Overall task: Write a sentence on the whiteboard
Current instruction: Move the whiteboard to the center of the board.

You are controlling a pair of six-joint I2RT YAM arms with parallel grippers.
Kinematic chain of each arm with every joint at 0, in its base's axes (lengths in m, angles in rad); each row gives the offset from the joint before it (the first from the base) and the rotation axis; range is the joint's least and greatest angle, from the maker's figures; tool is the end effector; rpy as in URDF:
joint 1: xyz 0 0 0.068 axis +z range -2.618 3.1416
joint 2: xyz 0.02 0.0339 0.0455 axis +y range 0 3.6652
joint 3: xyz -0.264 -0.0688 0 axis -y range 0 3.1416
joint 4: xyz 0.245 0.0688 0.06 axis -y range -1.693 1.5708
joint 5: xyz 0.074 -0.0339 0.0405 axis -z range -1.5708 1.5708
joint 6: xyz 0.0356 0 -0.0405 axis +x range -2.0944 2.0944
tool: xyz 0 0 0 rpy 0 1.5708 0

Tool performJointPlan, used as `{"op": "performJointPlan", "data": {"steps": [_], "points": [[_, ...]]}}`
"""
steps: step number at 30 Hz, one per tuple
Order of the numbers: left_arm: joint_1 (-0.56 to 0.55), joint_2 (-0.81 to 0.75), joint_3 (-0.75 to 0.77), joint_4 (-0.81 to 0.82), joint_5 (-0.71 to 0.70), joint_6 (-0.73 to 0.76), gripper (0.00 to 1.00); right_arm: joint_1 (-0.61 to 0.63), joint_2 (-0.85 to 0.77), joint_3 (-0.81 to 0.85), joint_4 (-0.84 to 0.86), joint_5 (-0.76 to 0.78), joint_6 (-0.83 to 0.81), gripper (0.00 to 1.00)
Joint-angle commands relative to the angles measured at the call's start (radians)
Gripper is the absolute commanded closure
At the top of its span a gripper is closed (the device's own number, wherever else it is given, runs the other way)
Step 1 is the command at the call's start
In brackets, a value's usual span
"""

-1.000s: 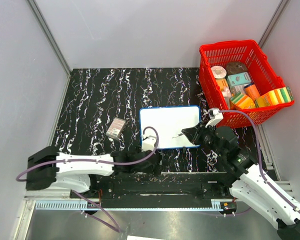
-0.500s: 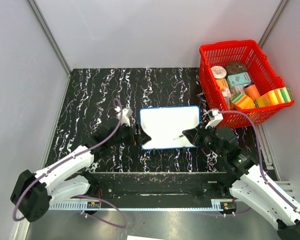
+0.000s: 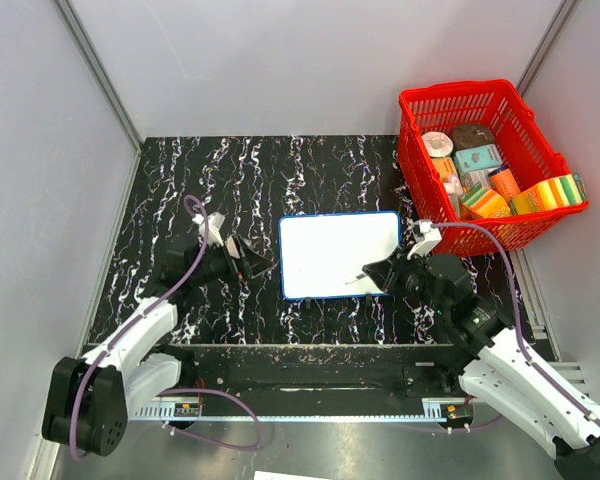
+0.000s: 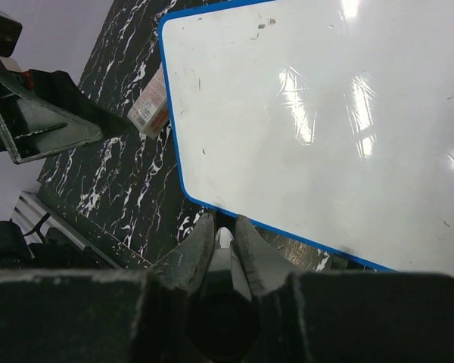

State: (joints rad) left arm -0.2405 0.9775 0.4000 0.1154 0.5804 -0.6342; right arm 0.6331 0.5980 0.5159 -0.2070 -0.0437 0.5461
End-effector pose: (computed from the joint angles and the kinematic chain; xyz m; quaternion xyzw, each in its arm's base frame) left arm 0.1928 -0.0674 0.2026 -0.0116 0.8284 -0.4340 0.3539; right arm 0.1248 0.0935 0.2706 -0.0479 0.8001 0.3469 0.4871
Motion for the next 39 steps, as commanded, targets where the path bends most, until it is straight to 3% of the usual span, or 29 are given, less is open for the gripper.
{"op": "performJointPlan", "data": {"steps": [1, 15, 29, 39], "points": [[0.018, -0.045, -0.012, 0.125, 0.076, -0.018, 0.04, 0.004, 0.011, 0.018, 0.054, -0.016, -0.026, 1.00], [0.020, 0.033, -0.093, 0.443, 0.160, -0.016, 0.03, 0.004, 0.114, 0.039, 0.093, -0.078, -0.034, 1.00], [0.018, 0.461, 0.089, 0.711, 0.252, 0.028, 0.09, 0.004, 0.106, 0.061, 0.083, -0.079, -0.040, 1.00], [0.018, 0.720, 0.256, 0.992, 0.421, -0.122, 0.22, 0.002, 0.102, 0.059, 0.093, -0.085, -0.054, 1.00]]}}
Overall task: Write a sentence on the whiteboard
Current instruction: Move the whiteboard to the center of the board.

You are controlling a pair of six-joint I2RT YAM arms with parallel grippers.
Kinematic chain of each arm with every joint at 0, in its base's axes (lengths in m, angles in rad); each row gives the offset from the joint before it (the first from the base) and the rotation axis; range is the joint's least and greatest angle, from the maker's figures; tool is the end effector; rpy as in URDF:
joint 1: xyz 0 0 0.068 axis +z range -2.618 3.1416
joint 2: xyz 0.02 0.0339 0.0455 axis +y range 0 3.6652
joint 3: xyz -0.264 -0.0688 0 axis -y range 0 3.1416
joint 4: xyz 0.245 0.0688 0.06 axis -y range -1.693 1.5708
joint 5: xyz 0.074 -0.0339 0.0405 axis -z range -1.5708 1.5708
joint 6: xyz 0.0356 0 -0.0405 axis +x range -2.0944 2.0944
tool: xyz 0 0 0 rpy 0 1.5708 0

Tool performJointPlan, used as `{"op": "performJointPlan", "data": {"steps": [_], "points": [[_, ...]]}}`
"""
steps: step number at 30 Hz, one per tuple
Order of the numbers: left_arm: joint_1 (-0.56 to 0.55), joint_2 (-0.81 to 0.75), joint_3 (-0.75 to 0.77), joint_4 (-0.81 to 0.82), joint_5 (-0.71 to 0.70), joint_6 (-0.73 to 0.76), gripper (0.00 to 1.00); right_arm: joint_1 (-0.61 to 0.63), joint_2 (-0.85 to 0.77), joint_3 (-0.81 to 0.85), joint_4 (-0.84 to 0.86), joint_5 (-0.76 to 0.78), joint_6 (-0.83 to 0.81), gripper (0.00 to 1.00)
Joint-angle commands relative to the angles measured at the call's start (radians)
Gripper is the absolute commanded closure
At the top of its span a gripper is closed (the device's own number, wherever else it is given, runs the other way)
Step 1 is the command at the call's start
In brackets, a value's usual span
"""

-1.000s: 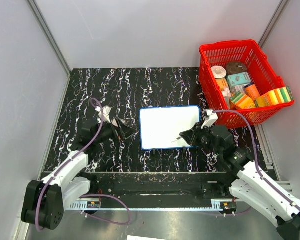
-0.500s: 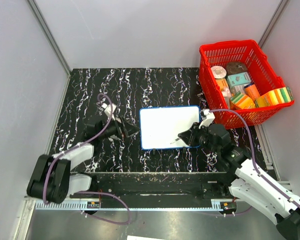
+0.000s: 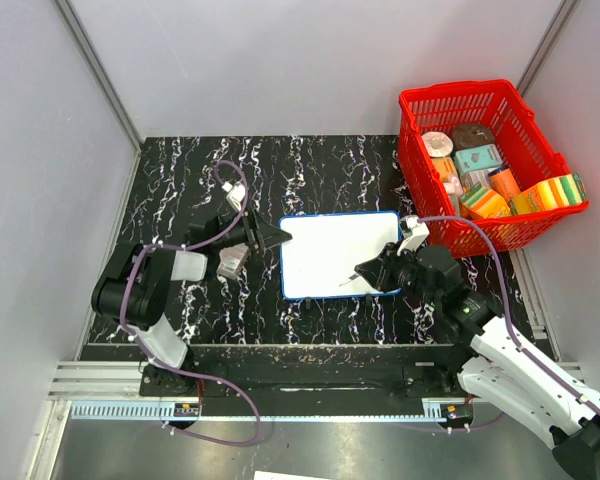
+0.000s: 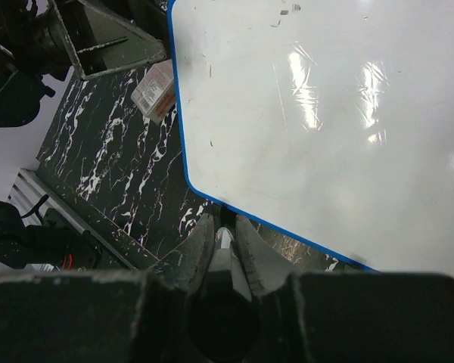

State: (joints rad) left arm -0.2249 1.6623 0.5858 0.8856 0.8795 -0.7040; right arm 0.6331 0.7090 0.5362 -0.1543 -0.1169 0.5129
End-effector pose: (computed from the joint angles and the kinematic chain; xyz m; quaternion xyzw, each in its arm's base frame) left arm 0.2942 -0.0954 0.1708 0.0976 0.7423 -0.5515 0.3679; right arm 0.1385 0.1068 0.2672 -0.0827 0.8079 0.3552 0.4629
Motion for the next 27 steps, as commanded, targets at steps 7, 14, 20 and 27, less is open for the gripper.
{"op": "performJointPlan", "data": {"steps": [7, 14, 20, 27], "points": [[0.002, 0.070, 0.105, 0.170, 0.180, -0.026, 0.41, 0.004, -0.014, 0.027, 0.052, -0.009, -0.030, 1.00], [0.002, 0.063, 0.091, 0.133, 0.202, -0.003, 0.61, 0.002, 0.035, 0.047, 0.094, -0.020, -0.042, 1.00], [0.001, 0.076, 0.074, 0.213, 0.236, -0.066, 0.83, 0.004, 0.070, 0.057, 0.134, -0.026, -0.042, 1.00], [-0.014, 0.119, 0.042, 0.283, 0.230, -0.100, 1.00, 0.004, 0.122, 0.108, 0.145, -0.006, -0.059, 1.00]]}}
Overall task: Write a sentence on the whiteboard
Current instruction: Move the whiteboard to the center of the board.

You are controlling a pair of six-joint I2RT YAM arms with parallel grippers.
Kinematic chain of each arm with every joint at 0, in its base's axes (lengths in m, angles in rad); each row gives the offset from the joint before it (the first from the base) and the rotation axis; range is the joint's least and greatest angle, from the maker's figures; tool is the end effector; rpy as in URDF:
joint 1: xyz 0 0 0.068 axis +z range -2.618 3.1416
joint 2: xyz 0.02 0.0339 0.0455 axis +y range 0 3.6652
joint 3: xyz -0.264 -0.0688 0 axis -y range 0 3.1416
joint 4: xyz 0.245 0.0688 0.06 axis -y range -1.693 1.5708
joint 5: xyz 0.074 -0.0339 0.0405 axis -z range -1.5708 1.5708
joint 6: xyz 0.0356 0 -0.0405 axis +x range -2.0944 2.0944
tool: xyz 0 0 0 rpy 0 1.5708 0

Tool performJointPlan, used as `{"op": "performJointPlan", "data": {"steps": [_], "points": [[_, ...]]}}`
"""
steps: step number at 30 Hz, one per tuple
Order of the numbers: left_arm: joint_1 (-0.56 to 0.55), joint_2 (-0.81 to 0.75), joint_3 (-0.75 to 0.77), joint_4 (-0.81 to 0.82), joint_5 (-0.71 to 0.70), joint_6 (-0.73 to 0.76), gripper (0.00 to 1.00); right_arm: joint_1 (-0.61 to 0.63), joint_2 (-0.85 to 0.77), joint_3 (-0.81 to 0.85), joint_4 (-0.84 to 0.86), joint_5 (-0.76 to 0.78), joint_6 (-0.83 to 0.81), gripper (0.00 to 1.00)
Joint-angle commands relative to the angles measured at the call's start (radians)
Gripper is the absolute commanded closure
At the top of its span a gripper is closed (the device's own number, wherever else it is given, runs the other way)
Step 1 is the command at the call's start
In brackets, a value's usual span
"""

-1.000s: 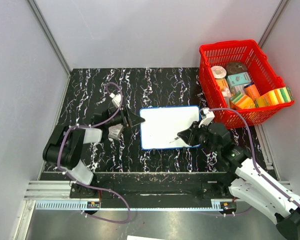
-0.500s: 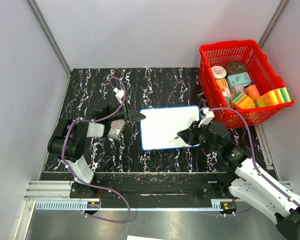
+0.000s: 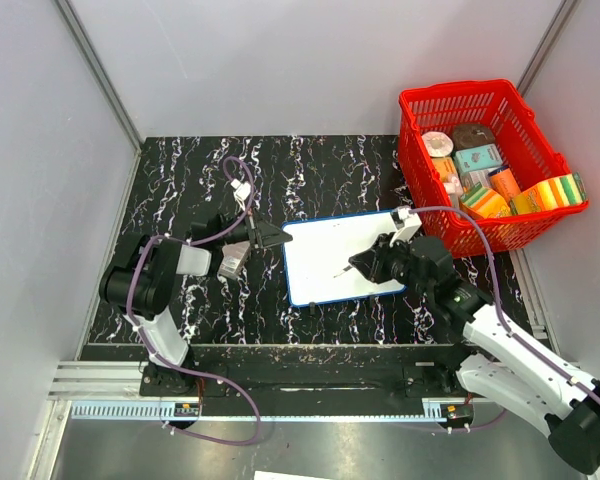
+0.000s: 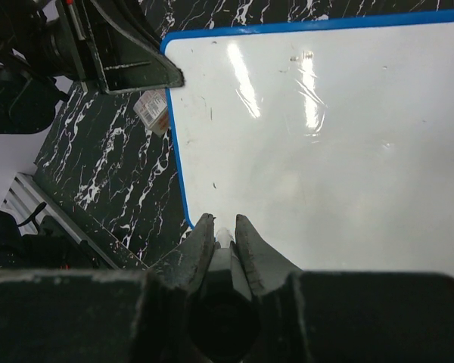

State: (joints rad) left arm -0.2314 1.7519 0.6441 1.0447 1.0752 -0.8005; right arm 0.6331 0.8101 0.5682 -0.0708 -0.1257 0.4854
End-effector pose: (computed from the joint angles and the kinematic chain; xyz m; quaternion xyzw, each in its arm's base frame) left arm 0.3057 -0.1042 0.1750 0.1606 0.6994 -0.6148 0.3272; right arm 0.1540 0.1185 0.2707 -0.0964 0.8021 0.3546 0.4708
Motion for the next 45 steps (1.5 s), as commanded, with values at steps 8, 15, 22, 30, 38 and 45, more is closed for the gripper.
{"op": "performJointPlan", "data": {"steps": [8, 15, 22, 30, 38, 45], "points": [[-0.008, 0.020, -0.027, 0.094, 0.020, 0.032, 0.74, 0.002, 0.083, 0.142, 0.063, 0.029, -0.068, 1.00], [-0.037, 0.058, 0.005, 0.090, 0.014, 0.020, 0.50, 0.002, 0.097, 0.142, 0.095, 0.028, -0.067, 1.00], [-0.052, 0.074, 0.023, 0.081, 0.031, 0.017, 0.88, 0.004, 0.095, 0.128, 0.106, 0.024, -0.057, 1.00], [-0.046, 0.017, -0.014, 0.058, 0.051, 0.041, 1.00, 0.004, 0.098, 0.137, 0.095, 0.028, -0.067, 1.00], [0.013, -0.063, -0.087, 0.019, 0.069, 0.086, 1.00, 0.004, 0.103, 0.137, 0.098, 0.031, -0.082, 1.00], [0.020, -0.046, -0.061, -0.048, 0.060, 0.126, 1.00, 0.004, 0.150, 0.142, 0.149, 0.017, -0.082, 1.00]]}}
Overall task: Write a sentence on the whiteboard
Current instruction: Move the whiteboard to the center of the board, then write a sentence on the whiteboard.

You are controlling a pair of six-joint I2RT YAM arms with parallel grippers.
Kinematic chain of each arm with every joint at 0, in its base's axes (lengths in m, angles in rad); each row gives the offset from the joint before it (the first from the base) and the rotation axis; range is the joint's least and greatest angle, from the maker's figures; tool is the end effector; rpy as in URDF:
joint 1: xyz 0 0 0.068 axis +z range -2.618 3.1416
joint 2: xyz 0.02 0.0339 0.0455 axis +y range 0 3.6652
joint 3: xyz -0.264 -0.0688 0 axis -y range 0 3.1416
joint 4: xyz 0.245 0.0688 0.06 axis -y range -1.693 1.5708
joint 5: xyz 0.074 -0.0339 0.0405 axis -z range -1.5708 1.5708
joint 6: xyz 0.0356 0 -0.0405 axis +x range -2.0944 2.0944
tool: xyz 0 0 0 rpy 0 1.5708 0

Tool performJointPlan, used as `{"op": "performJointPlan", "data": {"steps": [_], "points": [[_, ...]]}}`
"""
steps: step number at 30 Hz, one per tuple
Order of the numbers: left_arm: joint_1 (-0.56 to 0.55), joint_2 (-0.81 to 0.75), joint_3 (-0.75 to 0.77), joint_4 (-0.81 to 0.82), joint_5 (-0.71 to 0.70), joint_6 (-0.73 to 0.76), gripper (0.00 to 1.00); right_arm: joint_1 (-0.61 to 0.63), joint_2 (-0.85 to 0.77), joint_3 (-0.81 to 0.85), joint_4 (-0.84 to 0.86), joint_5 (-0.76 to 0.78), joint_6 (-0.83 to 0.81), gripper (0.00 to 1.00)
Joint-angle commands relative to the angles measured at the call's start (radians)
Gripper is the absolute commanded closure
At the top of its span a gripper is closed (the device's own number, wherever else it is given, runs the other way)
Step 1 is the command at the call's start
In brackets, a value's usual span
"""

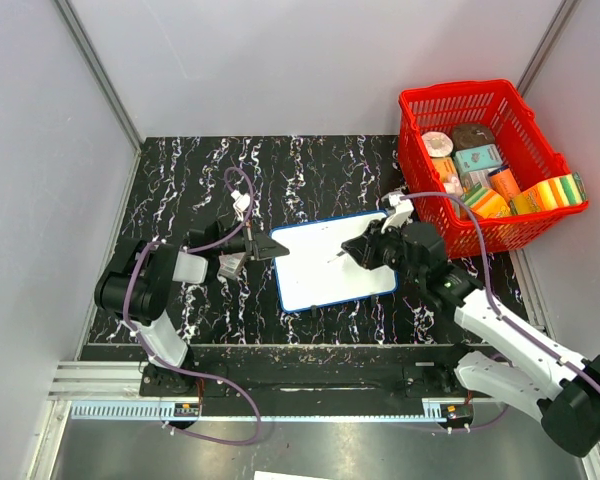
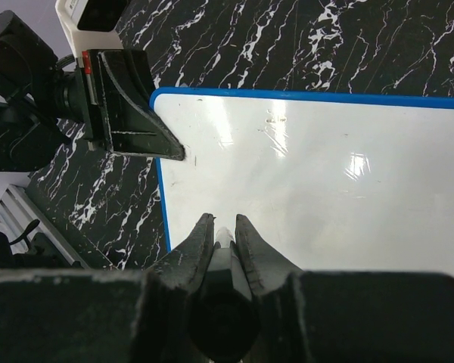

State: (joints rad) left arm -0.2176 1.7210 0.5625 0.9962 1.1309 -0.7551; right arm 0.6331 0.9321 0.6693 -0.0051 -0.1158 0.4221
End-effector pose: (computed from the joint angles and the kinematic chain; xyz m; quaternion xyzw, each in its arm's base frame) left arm 0.2866 -0.0964 0.1597 0.1636 0.7125 -0.6165 0.2924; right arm 0.1751 0.1336 0.2908 -0.1185 0.7858 0.3445 0.4998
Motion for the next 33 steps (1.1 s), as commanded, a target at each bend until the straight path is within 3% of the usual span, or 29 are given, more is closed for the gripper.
{"op": "performJointPlan", "data": {"steps": [1, 11, 19, 33], "points": [[0.006, -0.014, 0.022, 0.001, 0.001, 0.080, 1.00, 0.004, 0.036, 0.045, 0.091, 0.010, -0.026, 1.00], [-0.002, -0.031, -0.042, 0.061, -0.072, 0.071, 1.00, 0.016, 0.140, 0.150, 0.208, 0.077, -0.092, 1.00], [-0.006, -0.063, -0.065, 0.042, -0.086, 0.080, 1.00, 0.158, 0.223, 0.176, 0.345, 0.264, -0.189, 1.00], [-0.006, -0.066, -0.064, 0.041, -0.077, 0.080, 1.00, 0.277, 0.382, 0.171, 0.522, 0.398, -0.278, 1.00]]}}
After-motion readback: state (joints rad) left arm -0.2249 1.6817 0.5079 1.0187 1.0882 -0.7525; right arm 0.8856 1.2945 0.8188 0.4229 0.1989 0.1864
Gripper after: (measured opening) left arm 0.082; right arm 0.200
